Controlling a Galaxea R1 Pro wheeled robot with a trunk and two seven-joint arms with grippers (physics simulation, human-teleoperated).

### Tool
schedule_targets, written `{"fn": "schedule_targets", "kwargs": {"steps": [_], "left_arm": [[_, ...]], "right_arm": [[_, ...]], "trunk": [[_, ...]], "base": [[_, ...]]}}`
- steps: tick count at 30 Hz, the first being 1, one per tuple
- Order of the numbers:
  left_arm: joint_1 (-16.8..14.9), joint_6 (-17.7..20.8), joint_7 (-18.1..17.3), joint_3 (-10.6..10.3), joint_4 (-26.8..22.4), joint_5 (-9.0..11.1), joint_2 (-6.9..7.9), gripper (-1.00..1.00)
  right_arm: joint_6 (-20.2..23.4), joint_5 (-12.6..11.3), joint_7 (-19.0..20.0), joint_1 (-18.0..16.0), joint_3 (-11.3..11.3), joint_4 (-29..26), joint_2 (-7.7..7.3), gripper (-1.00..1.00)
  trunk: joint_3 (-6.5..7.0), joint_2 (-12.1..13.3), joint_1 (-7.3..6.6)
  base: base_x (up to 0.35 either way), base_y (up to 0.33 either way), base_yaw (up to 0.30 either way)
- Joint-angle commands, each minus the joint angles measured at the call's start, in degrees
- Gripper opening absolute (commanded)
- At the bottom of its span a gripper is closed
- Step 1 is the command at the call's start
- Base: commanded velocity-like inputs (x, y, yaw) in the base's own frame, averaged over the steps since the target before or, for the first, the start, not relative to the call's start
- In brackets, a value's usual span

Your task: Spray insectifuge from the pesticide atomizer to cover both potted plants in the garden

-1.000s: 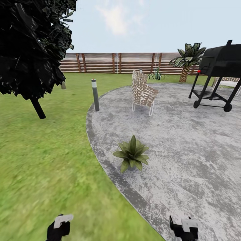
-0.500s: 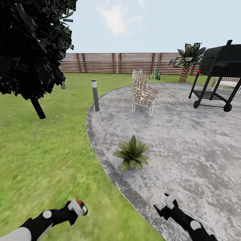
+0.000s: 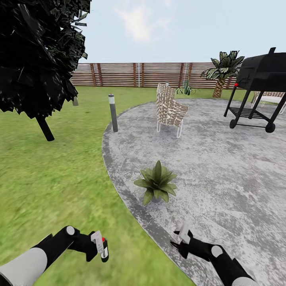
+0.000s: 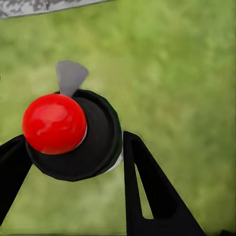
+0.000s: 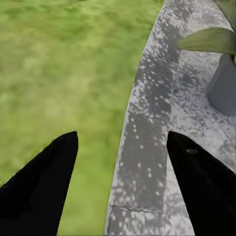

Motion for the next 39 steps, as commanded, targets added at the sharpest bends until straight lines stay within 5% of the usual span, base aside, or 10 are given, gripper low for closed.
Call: {"fn": "schedule_targets", "kwargs": {"steps": [1,6,9,13,19,25,39], "left_arm": [[-0.02,0.08,-0.86,0.05,-0.70,-1.73,-0.14,-1.00],[0.06,0.17,-2.02,-0.14,-0.78,-2.90,-1.76,-1.00],[0.19,0.31,-3.15,-0.01,-0.78,-7.19,-2.56,-1.00],[0.24,0.40,-3.89,0.01,-0.82,-8.52,-3.16,-1.00],[-0.01,2.67,-4.00,-0.12,-1.05,-8.91,-6.34,-1.00],[-0.02,2.97,-4.65,-0.03,-2.22,-13.81,-7.95,-1.00],[0.08,5.71,-5.41,0.03,-5.32,-14.23,-8.86,-1.00]], "right_arm": [[-0.28,0.48,2.69,-0.08,-0.37,-0.04,0.74,-1.00],[-0.29,0.54,4.85,-0.08,-0.21,0.18,4.27,-1.00],[-0.32,0.57,8.19,-0.10,-0.14,0.12,6.12,-1.00],[-0.32,0.57,11.40,-0.10,-0.13,-0.04,6.59,-1.00],[-0.32,0.48,11.87,-0.10,-0.13,0.02,8.32,-1.00],[-0.32,0.48,11.88,-0.11,-0.13,0.03,8.78,-1.00],[-0.32,0.39,11.91,-0.11,-0.13,-0.06,11.57,-1.00]], "trunk": [[-0.05,-0.02,-0.01],[-0.05,-0.02,-0.01],[-0.05,-0.02,-0.01],[-0.05,-0.02,-0.01],[-0.05,-0.02,-0.01],[-0.05,-0.02,-0.01],[-0.05,-0.02,-0.01]], "base": [[0.000,0.000,0.000],[0.000,0.000,0.000],[0.000,0.000,0.000],[0.000,0.000,0.000],[0.000,0.000,0.000],[0.000,0.000,0.000],[0.000,0.000,0.000]]}}
